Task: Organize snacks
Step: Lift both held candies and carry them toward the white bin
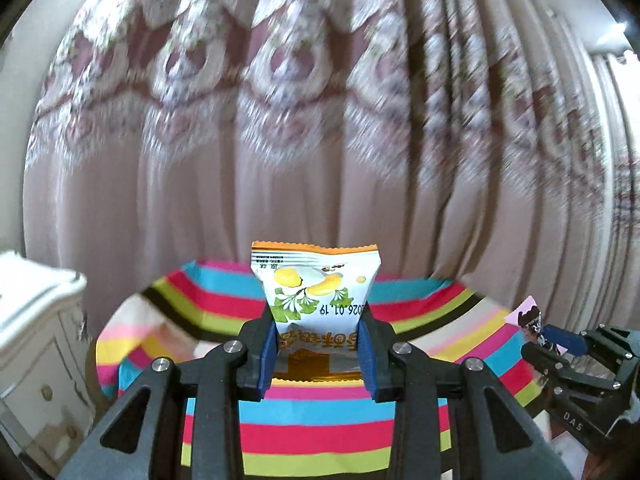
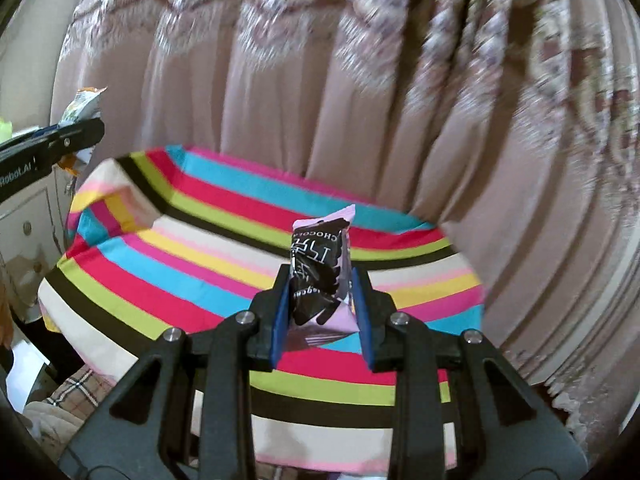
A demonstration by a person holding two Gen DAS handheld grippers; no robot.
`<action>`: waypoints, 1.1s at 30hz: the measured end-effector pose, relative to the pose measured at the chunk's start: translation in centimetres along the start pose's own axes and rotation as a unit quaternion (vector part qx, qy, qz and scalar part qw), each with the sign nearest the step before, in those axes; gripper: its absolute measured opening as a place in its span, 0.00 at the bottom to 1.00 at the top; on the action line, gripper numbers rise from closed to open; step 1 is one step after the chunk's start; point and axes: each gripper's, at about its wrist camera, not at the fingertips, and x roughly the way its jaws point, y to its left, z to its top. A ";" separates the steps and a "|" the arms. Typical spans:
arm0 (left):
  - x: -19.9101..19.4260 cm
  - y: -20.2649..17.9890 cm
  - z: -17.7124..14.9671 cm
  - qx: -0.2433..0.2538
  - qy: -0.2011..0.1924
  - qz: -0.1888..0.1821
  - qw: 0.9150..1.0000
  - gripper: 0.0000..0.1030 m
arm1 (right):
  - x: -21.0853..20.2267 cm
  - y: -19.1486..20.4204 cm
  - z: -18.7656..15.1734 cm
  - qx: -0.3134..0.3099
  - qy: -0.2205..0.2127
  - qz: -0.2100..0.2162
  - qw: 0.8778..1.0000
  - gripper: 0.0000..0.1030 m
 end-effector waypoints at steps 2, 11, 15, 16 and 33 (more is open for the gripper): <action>-2.1 -0.8 1.3 0.006 -0.021 -0.010 1.000 0.34 | -2.4 -0.7 0.8 0.000 -0.017 -0.018 1.000 0.32; -12.0 -4.0 5.4 0.045 -0.149 -0.047 0.987 0.34 | -20.2 -5.0 3.7 0.068 -0.264 -0.043 0.961 0.33; -15.2 -5.4 6.2 0.056 -0.191 -0.067 0.978 0.35 | -24.5 -5.8 4.1 0.072 -0.324 -0.059 0.942 0.33; -15.6 -5.6 6.3 0.057 -0.192 -0.075 0.977 0.35 | -25.1 -5.6 4.2 0.068 -0.325 -0.058 0.941 0.33; -12.4 -17.4 -0.3 0.149 -0.034 -0.259 0.954 0.35 | -22.7 -7.6 -4.3 0.085 -0.099 -0.136 0.982 0.33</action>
